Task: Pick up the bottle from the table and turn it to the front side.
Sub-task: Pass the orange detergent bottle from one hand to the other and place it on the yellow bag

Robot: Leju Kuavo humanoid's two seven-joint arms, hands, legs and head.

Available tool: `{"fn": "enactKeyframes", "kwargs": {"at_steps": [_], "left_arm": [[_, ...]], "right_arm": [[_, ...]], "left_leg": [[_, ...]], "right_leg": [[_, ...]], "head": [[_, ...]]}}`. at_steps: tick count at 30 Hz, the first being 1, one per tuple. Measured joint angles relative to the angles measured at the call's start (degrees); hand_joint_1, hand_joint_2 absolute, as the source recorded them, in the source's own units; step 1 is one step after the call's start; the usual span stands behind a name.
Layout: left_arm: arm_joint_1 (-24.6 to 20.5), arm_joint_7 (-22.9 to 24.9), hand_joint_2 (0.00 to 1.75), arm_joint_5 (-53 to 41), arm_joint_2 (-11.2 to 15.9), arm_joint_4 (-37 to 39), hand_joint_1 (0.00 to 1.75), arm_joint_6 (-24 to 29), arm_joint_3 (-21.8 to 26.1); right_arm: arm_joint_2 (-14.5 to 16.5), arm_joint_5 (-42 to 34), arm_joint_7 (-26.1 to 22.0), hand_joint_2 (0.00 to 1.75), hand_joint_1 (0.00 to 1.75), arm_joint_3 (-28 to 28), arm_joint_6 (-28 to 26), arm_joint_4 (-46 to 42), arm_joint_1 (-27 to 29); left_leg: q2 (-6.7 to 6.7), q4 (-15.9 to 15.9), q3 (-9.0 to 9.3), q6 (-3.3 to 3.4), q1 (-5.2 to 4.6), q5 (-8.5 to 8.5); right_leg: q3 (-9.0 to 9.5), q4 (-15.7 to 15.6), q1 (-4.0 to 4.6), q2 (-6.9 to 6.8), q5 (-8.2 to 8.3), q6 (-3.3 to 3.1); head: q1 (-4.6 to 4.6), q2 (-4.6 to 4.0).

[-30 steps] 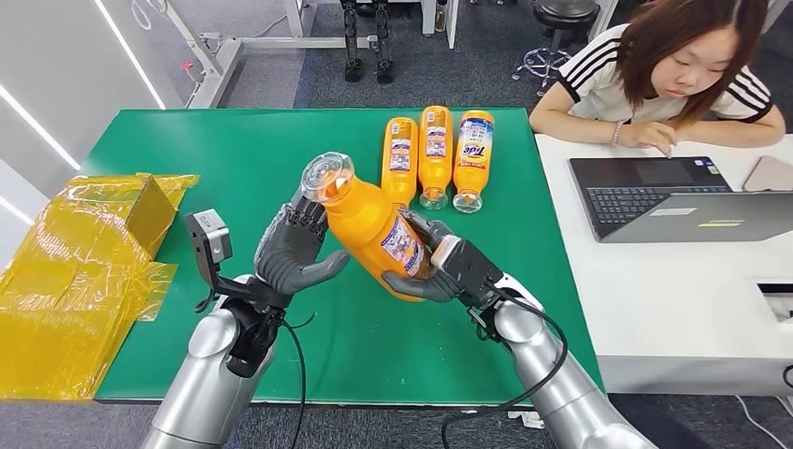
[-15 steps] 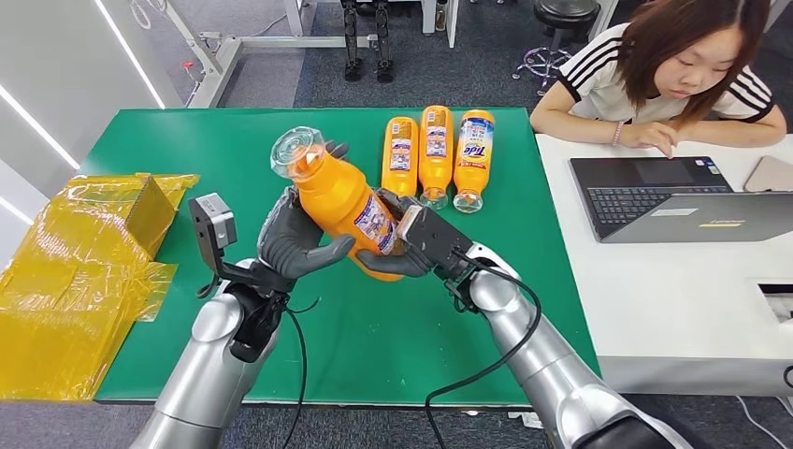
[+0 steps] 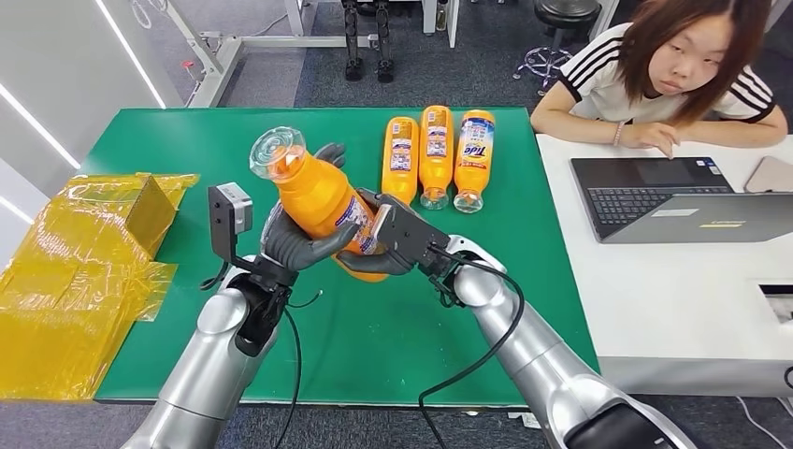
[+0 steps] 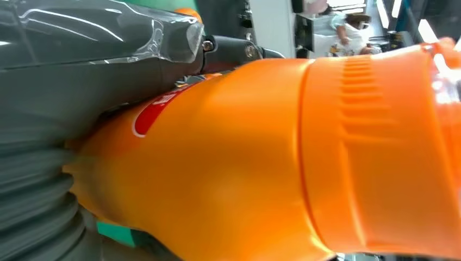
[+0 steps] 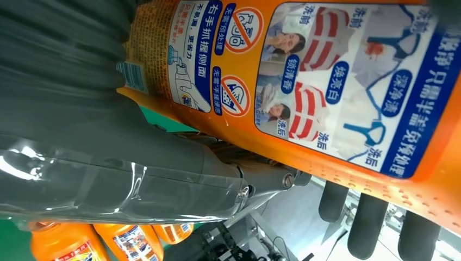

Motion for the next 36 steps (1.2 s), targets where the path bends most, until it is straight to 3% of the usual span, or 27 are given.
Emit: {"fn": "enactKeyframes", "kwargs": {"at_steps": [24,25,28,29,36], "left_arm": [[1.47,-0.34,1.75,-0.47,0.47,0.06,1.75,1.18,0.63],[1.49,-0.34,1.75,-0.47,0.47,0.06,1.75,1.19,0.63],[1.60,-0.55,1.75,-0.47,0.47,0.02,1.75,1.40,0.65],[1.67,-0.64,1.75,-0.47,0.48,-0.02,1.75,1.53,0.66],[2.57,-0.75,1.75,-0.48,0.52,-0.79,1.75,1.93,0.86]], "right_arm": [[0.07,-0.75,-0.46,1.75,1.73,2.27,0.88,2.39,-0.61],[0.07,-0.76,-0.47,1.75,1.53,2.29,0.86,2.43,-0.63],[0.07,-0.89,-0.48,1.75,0.24,2.41,0.91,2.57,-0.69],[0.07,-1.00,-0.42,1.75,0.00,2.50,1.02,2.64,-0.69],[-0.30,-2.38,0.44,1.75,0.00,3.12,1.72,2.84,-0.36]], "left_leg": [[-0.01,0.00,-0.02,0.00,-0.01,0.00],[-0.01,0.00,-0.02,0.00,-0.01,0.00],[-0.01,0.00,-0.02,0.00,-0.01,0.00],[-0.01,0.00,-0.01,0.00,-0.01,0.00],[0.00,0.00,-0.01,0.00,0.00,0.00]], "right_leg": [[0.00,-0.01,0.00,-0.01,0.00,0.00],[0.00,-0.01,0.00,-0.01,0.00,0.00],[0.00,-0.01,0.00,-0.01,0.00,0.00],[0.00,-0.01,0.00,-0.01,0.00,0.00],[-0.02,-0.02,0.00,0.00,0.00,0.00]], "head": [[-0.02,0.00],[-0.02,0.00],[-0.02,0.00],[-0.02,0.00],[-0.02,0.00]]}}
